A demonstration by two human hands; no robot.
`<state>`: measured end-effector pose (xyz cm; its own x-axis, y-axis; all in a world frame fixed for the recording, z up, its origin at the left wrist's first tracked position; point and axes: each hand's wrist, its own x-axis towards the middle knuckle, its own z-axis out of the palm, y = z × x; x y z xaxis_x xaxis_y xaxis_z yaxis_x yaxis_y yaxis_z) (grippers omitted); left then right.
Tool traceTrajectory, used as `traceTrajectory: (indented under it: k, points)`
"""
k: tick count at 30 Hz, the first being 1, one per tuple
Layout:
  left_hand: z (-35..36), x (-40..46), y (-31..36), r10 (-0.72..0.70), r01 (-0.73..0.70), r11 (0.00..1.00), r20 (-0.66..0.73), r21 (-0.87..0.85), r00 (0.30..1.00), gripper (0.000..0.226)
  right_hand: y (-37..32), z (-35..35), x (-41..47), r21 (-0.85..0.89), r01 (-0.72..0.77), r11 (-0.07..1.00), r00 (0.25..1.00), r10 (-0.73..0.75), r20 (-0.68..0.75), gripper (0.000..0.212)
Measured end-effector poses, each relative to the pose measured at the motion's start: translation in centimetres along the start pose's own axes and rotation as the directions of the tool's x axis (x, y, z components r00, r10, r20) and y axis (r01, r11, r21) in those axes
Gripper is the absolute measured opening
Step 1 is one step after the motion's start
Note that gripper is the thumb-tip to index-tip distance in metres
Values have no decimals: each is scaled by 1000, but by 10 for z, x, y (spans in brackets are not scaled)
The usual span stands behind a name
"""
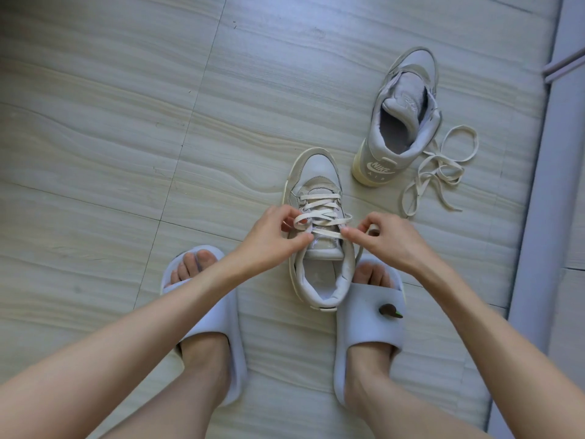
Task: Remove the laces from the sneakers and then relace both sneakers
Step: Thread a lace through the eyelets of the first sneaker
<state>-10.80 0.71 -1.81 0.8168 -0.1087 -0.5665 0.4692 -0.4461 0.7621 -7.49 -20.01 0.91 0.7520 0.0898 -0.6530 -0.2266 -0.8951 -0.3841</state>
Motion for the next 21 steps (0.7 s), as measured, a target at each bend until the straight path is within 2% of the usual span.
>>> traceTrajectory:
  k: [3,5,9,11,14,15,17,19,21]
  points:
    - [3,-2,-1,-31,32,999,-50,13,998,31,9,-10,-5,-91,-2,996,1000,4,31,43]
    - [4,-3,-1,-61,62,998,-65,15,996,35,16,-15,-7,-74,-31,997,997,36,65,46]
    - [6,-6,1,-104,107,994,-95,23,990,43,26,-18,-8,177,-61,982,998,58,24,46]
    - [6,-7,1,-128,130,991,-88,10,988,48,28,-18,-9,350,-95,932,995,100,3,47]
    - [5,-8,1,-165,162,984,-50,-69,985,53,26,-5,-8,565,-165,808,986,152,71,39]
    - [5,-8,1,-170,166,982,-41,-88,985,53,24,0,-8,653,-207,728,978,159,133,35]
    - [5,-10,-1,-170,165,982,-49,-94,984,50,20,6,-8,815,-303,494,952,119,282,32]
    - [2,-10,-3,-165,159,984,-73,-81,984,45,20,11,-8,870,-351,345,932,43,359,37]
    - [-4,-9,-6,-158,151,985,-100,-80,982,41,19,17,-7,884,-363,295,922,-22,386,46]
